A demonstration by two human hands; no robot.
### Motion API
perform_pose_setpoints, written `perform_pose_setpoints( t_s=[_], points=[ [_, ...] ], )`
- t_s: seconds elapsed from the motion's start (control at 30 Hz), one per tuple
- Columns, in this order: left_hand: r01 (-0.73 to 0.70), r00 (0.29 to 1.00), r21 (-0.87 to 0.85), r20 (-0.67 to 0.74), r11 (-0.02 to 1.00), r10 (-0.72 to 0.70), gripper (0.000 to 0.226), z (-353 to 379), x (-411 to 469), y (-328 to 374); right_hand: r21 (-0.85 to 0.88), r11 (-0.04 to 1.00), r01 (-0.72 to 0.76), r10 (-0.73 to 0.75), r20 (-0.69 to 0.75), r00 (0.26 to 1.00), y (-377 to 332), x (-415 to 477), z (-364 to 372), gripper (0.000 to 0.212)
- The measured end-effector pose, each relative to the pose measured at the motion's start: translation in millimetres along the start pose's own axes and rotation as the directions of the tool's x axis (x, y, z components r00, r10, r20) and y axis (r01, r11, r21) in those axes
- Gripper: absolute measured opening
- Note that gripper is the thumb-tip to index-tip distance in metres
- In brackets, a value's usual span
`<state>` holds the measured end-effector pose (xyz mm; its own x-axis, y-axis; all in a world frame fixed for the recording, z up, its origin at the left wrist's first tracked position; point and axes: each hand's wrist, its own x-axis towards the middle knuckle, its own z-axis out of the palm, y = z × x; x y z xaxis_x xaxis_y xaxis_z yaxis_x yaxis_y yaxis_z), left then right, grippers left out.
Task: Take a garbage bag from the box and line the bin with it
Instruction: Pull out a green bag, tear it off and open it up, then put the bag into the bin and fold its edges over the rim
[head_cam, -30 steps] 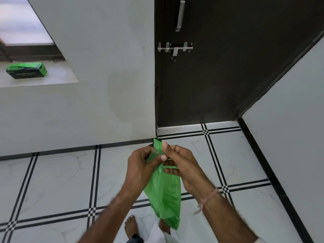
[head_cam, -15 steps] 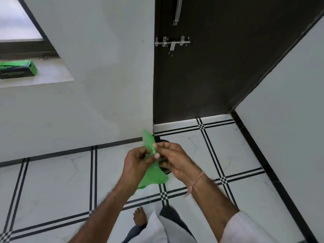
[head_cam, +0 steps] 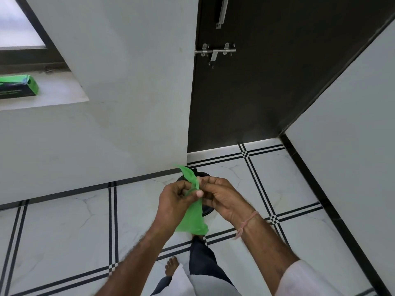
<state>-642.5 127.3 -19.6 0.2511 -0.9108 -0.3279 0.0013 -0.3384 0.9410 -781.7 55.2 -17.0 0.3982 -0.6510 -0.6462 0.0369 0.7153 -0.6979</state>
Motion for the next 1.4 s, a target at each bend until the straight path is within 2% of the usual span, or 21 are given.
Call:
perform_pose_setpoints(
  t_s=[0.1,0.17,0.37,0.43,0.5,0.6,0.73,0.83,0.9,0.93,1.0,1.07,1.1,1.13,1.17,1.2,1.23,1.3,1.37,1.4],
  points=[
    [0.073,0.997,-0.167,0.005,0.983,-0.073,0.021,0,5,2,0.014,1.0,-0.025,0.025,0.002,1.0,-4,14,-3,0.03],
    [0.107,0.994,-0.235,0.007,0.966,-0.109,0.028,1,13,0,0.014,0.999,-0.04,0.04,-0.003,0.999,-7,24,-6,0.027],
    [0.138,0.986,-0.34,-0.037,0.93,-0.16,0.035,12,48,-6,0.033,0.998,-0.059,0.057,0.044,0.997,-6,54,-16,0.052],
    [0.158,0.983,-0.364,-0.027,0.918,-0.18,0.039,16,60,-11,0.018,0.998,-0.054,0.053,0.053,0.997,-5,64,-22,0.046],
    [0.207,0.974,-0.42,0.004,0.884,-0.226,0.036,19,70,-17,0.019,0.997,-0.076,0.076,0.022,0.997,-2,76,-27,0.027],
    [0.339,0.932,-0.542,0.078,0.769,-0.355,0.027,25,93,-33,-0.029,0.99,-0.138,0.135,-0.065,0.989,2,106,-41,0.013],
    [0.45,0.833,-0.647,0.055,0.616,-0.551,0.049,25,124,-67,-0.055,0.981,-0.185,0.174,-0.16,0.972,13,150,-77,0.021],
    [0.485,0.754,-0.704,0.037,0.519,-0.655,0.067,30,146,-104,0.044,0.967,-0.251,0.255,-0.141,0.957,23,179,-101,0.021],
    [0.462,0.738,-0.768,0.057,0.443,-0.672,0.065,36,165,-132,0.163,0.948,-0.272,0.289,-0.093,0.953,33,201,-113,0.022],
    [0.429,0.747,-0.81,0.07,0.399,-0.661,0.059,39,173,-143,0.241,0.937,-0.251,0.274,-0.067,0.959,40,210,-119,0.022],
    [0.34,0.784,-0.877,0.065,0.339,-0.617,0.051,46,191,-161,0.397,0.91,-0.121,0.152,-0.048,0.987,57,233,-132,0.022],
    [0.293,0.806,-0.9,0.05,0.323,-0.589,0.049,53,206,-182,0.524,0.852,0.002,0.017,-0.033,0.999,76,257,-144,0.049],
    [0.301,0.814,-0.875,0.029,0.379,-0.58,0.047,55,212,-194,0.561,0.827,0.033,-0.027,-0.019,0.999,82,265,-148,0.061],
    [0.326,0.818,-0.829,0.006,0.454,-0.575,0.039,57,217,-211,0.579,0.813,0.056,-0.057,-0.015,0.998,90,275,-152,0.06],
    [0.356,0.816,-0.78,-0.008,0.514,-0.578,0.03,58,222,-226,0.576,0.813,0.081,-0.073,-0.036,0.997,97,284,-156,0.045],
    [0.38,0.813,-0.747,-0.011,0.546,-0.582,0.025,59,226,-239,0.569,0.816,0.1,-0.083,-0.056,0.995,100,291,-158,0.025],
    [0.391,0.813,-0.744,0.003,0.542,-0.582,0.024,59,231,-251,0.538,0.836,0.112,-0.073,-0.094,0.993,102,297,-156,0.017],
    [0.367,0.814,-0.826,0.063,0.427,-0.577,0.037,62,238,-273,0.463,0.877,0.126,-0.083,-0.112,0.99,117,308,-158,0.016],
    [0.352,0.786,-0.881,0.095,0.316,-0.611,0.044,66,247,-285,0.425,0.892,0.153,-0.091,-0.163,0.982,121,311,-161,0.015],
    [0.367,0.769,-0.88,0.105,0.302,-0.631,0.043,71,252,-296,0.43,0.887,0.169,-0.099,-0.181,0.978,131,316,-170,0.031]
  ],
)
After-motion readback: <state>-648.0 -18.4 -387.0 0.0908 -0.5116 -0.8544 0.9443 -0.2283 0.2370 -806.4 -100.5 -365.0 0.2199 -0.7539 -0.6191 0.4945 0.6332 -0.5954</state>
